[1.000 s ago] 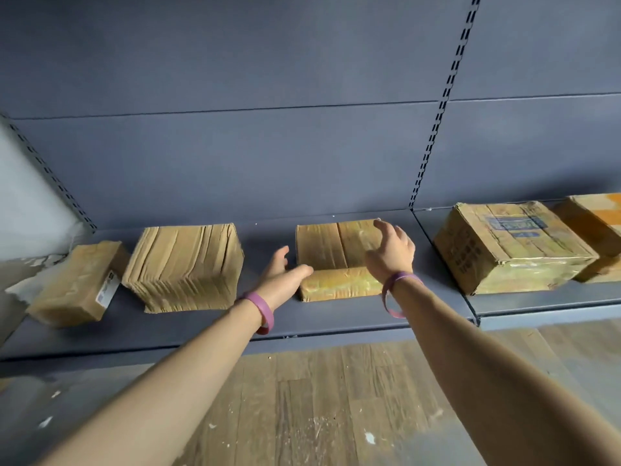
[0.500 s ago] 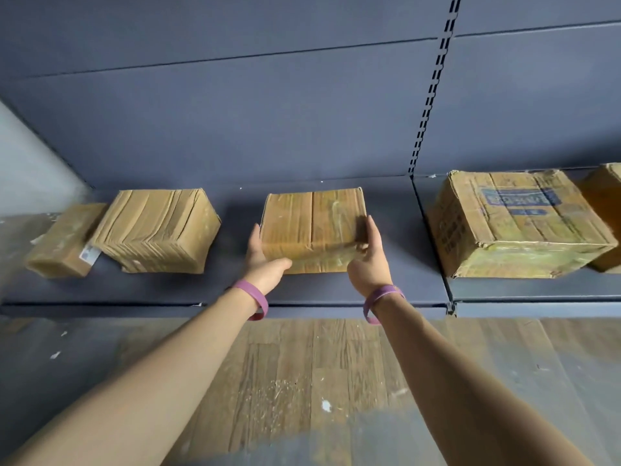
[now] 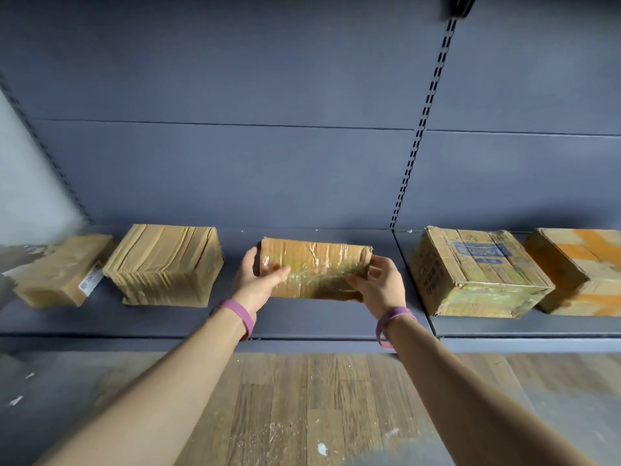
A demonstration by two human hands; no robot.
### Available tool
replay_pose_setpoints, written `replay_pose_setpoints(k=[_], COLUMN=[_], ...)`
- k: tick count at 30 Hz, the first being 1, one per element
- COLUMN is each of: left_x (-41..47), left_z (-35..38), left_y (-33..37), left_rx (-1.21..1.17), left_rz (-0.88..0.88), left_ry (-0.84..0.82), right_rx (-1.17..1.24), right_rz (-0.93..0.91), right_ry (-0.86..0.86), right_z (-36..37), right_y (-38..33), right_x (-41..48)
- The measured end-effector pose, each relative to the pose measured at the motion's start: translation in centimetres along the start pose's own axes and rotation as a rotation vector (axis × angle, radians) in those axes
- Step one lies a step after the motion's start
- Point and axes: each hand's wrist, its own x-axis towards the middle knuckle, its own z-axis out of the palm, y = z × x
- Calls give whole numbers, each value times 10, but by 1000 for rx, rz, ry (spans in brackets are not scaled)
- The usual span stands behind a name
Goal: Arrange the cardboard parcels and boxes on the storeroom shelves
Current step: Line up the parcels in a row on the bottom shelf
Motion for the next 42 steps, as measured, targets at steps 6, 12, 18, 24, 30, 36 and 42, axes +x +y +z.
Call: replay_pose_setpoints(k=[6, 12, 18, 24, 30, 36, 42], left_x=[-10, -6, -9, -13, -14, -2, -22], left_z=[-8, -41, -59, -66, -66, -56, -43], left_y=[5, 5, 10, 13, 15, 9, 23], left_rx=[-85, -249, -353, -463, -500, -475, -320], left_rz=[26, -49, -69, -72, -106, -92, -149], left_ry=[91, 118, 81, -55, -65, 75, -68], right_rx=[18, 174, 140, 641, 754, 727, 755], right_rz=[-44, -133, 93, 320, 304, 190, 156], right_ry=[-18, -99, -157, -397, -388, -378, -242], right_z=[3, 6, 13, 11, 6, 10, 22], right_y=[-19, -31, -25, -32, -28, -29, -41], right_x=[-20, -37, -41, -45, -39, -42, -46])
